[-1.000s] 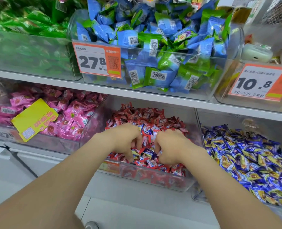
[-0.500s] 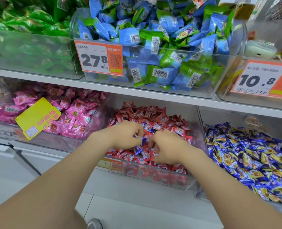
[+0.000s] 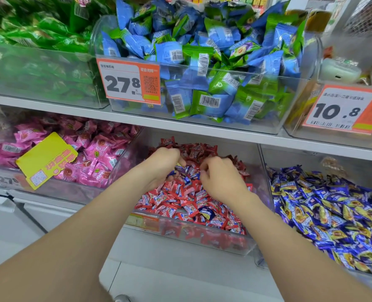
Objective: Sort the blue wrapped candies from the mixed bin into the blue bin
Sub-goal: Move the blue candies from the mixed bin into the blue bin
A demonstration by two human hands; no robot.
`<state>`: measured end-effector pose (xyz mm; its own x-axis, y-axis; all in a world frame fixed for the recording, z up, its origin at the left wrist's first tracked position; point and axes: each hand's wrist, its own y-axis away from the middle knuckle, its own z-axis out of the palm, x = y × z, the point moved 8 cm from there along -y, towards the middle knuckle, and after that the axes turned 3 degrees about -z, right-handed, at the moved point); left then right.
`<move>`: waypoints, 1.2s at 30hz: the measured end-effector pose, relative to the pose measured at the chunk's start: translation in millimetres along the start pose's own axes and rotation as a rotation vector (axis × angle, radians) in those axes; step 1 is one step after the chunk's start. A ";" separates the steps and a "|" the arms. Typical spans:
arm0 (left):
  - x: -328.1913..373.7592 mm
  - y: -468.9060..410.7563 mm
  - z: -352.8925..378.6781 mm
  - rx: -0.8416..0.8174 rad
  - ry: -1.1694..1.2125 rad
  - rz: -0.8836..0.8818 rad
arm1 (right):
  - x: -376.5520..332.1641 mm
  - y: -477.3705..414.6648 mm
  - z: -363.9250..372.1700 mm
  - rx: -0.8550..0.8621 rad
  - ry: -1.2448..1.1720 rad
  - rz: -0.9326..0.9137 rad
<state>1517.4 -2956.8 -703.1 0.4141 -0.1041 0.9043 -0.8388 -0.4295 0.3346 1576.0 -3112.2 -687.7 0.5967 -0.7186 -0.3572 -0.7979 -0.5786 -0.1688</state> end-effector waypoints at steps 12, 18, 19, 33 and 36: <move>8.5 -13.9 -0.4 -0.002 -0.761 0.307 | 22.1 0.7 -8.8 -0.311 -0.493 0.302; -7.1 -10.4 16.0 -0.087 -1.101 0.338 | 31.7 20.1 -13.2 -0.377 -0.795 0.440; -5.5 -10.5 16.6 -0.077 -1.094 0.356 | 36.9 18.1 -15.5 -0.327 -0.775 0.444; 1.7 1.8 -2.5 -0.114 -0.798 0.295 | -0.5 16.5 -7.1 -0.253 -0.575 0.291; 5.4 3.9 -10.1 -0.076 -0.700 0.259 | -2.1 16.7 2.1 -0.280 -0.571 0.383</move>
<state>1512.8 -2950.0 -694.3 0.3072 -0.7504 0.5853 -0.9515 -0.2536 0.1743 1561.3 -3119.5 -691.7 0.0825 -0.6215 -0.7790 -0.8443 -0.4589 0.2767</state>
